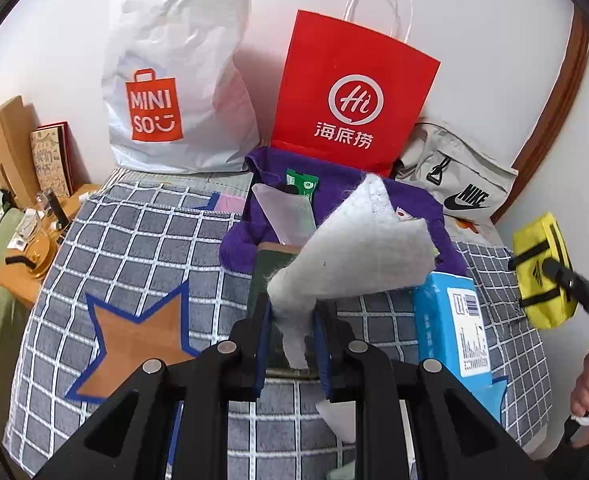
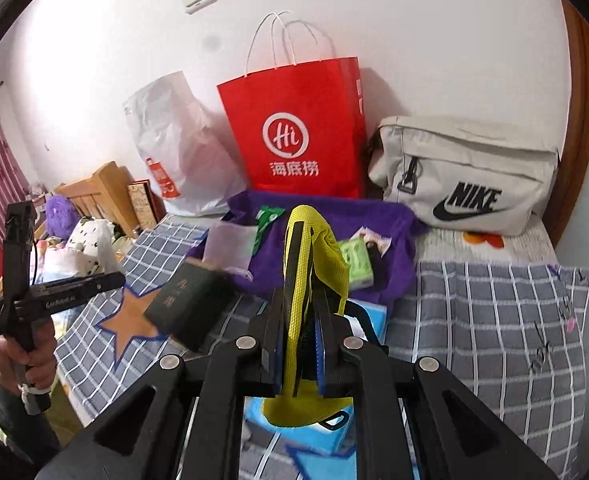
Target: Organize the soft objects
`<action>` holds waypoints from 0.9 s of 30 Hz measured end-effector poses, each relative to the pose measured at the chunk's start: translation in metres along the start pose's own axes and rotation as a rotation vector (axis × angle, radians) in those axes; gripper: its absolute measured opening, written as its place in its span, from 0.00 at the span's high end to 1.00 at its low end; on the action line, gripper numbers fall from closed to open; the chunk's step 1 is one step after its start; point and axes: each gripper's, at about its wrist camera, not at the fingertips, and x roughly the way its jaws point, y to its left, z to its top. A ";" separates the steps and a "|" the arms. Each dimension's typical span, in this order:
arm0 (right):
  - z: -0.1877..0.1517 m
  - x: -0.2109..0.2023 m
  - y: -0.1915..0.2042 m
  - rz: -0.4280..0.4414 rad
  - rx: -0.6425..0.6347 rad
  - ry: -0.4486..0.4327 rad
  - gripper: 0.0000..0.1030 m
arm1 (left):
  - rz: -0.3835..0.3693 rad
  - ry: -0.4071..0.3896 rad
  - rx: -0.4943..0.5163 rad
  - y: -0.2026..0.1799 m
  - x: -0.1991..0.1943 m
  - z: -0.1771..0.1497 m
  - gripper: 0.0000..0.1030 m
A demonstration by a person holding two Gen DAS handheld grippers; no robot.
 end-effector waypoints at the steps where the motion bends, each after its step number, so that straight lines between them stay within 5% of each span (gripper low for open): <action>1: 0.005 0.004 -0.001 -0.004 -0.004 -0.003 0.89 | 0.003 0.004 -0.004 0.000 0.003 0.003 0.81; 11: 0.048 0.047 -0.014 -0.039 -0.018 -0.016 0.89 | 0.036 0.024 -0.041 0.002 0.034 0.040 0.81; 27: 0.101 0.129 -0.032 -0.066 -0.058 -0.005 0.89 | 0.045 0.095 0.032 -0.013 0.089 0.080 0.80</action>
